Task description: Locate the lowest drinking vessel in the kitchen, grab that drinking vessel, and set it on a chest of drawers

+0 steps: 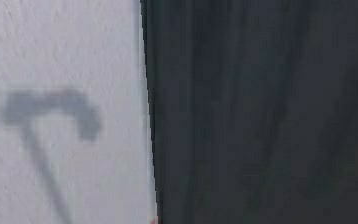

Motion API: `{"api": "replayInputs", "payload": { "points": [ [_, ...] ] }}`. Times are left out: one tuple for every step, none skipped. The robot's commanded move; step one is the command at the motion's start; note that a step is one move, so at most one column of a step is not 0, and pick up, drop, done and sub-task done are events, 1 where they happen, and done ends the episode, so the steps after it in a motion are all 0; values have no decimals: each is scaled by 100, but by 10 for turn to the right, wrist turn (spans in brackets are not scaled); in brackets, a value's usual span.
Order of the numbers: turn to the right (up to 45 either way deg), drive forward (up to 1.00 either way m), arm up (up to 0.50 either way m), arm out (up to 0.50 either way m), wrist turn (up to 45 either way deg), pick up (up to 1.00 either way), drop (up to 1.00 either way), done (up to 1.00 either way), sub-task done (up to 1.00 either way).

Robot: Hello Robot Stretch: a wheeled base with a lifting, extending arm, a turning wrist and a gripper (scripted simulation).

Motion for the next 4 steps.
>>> {"api": "replayInputs", "payload": {
  "points": [
    [450, 0, 0, 0, 0, 0, 0, 0, 0],
    [450, 0, 0, 0, 0, 0, 0, 0, 0],
    [150, 0, 0, 0, 0, 0, 0, 0, 0],
    [450, 0, 0, 0, 0, 0, 0, 0, 0]
  ]
}}
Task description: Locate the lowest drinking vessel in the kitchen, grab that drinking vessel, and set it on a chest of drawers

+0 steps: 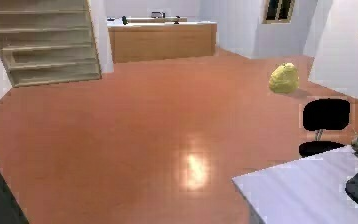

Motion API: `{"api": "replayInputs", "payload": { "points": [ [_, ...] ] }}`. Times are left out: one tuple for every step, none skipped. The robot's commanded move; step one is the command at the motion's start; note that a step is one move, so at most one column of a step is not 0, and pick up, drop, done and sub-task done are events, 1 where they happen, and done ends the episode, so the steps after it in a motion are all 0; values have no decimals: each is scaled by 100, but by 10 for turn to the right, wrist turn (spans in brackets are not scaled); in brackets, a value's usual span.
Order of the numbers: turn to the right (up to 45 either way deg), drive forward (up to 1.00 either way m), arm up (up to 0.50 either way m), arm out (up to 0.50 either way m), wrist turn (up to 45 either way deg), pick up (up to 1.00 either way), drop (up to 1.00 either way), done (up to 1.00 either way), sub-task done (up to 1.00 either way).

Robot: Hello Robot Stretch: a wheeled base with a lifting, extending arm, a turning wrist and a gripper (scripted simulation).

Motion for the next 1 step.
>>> {"api": "replayInputs", "payload": {
  "points": [
    [450, 0, 0, 0, 0, 0, 0, 0, 0]
  ]
}}
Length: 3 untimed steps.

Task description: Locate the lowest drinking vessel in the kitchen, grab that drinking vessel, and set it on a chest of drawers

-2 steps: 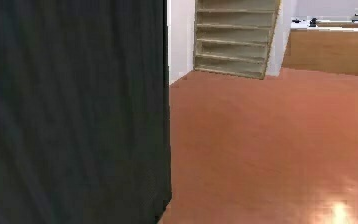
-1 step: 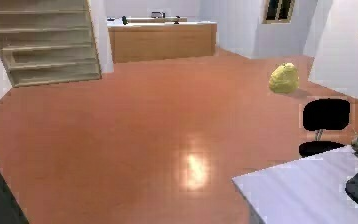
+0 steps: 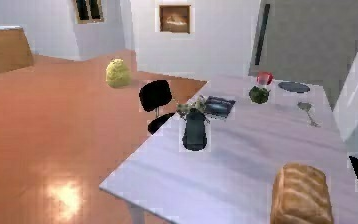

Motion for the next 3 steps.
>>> {"api": "replayInputs", "payload": {
  "points": [
    [450, 0, 0, 0, 0, 0, 0, 0, 0],
    [150, 0, 0, 0, 0, 0, 0, 0, 0],
    [0, 15, 0, 0, 0, 0, 0, 0, 0]
  ]
}}
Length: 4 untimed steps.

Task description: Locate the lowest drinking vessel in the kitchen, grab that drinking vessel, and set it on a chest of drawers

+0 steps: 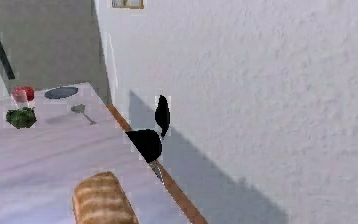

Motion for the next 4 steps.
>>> {"api": "replayInputs", "payload": {
  "points": [
    [-450, 0, 0, 0, 0, 0, 0, 0, 0],
    [-450, 0, 0, 0, 0, 0, 0, 0, 0],
    [-450, 0, 0, 0, 0, 0, 0, 0, 0],
    [-150, 0, 0, 0, 0, 0, 0, 0, 0]
  ]
}}
